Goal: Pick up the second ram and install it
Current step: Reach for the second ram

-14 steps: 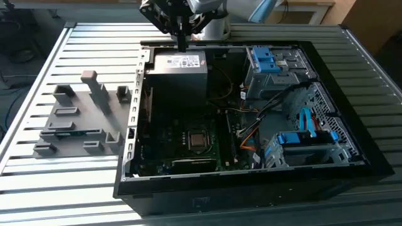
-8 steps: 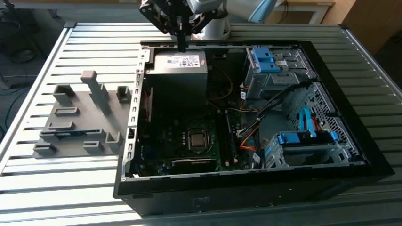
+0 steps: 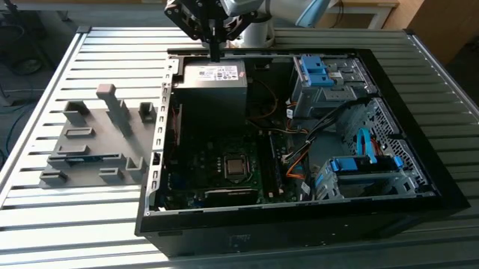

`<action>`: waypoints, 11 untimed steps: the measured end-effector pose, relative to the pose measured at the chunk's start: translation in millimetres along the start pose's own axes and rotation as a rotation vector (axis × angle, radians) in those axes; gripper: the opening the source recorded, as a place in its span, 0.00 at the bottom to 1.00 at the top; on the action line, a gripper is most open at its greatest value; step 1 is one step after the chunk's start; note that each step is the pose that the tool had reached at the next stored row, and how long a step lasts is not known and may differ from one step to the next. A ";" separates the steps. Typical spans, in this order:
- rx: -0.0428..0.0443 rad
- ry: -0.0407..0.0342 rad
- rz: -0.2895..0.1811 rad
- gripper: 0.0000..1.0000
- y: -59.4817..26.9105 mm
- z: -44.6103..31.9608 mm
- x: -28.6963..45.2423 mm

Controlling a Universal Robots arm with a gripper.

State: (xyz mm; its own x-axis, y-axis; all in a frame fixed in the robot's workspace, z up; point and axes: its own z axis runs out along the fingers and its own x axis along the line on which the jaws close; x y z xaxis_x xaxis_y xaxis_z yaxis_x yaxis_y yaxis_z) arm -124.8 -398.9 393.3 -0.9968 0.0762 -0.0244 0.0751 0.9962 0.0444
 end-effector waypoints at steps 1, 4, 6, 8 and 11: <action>0.0000 0.0000 0.000 0.11 0.0 0.0 0.1; 0.0000 0.0000 0.000 0.11 -0.5 -0.1 6.5; 0.0000 0.0000 0.000 0.11 -0.5 -0.1 6.9; 0.0000 0.0000 0.000 0.11 -0.6 -0.2 7.5; 0.0000 0.0000 0.000 0.11 -0.6 -0.2 8.2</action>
State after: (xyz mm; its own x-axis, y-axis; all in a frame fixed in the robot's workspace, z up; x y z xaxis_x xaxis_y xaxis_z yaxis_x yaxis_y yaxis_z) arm -133.1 -398.9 393.3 -0.9968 0.0762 -0.0245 0.0751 0.9962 0.0444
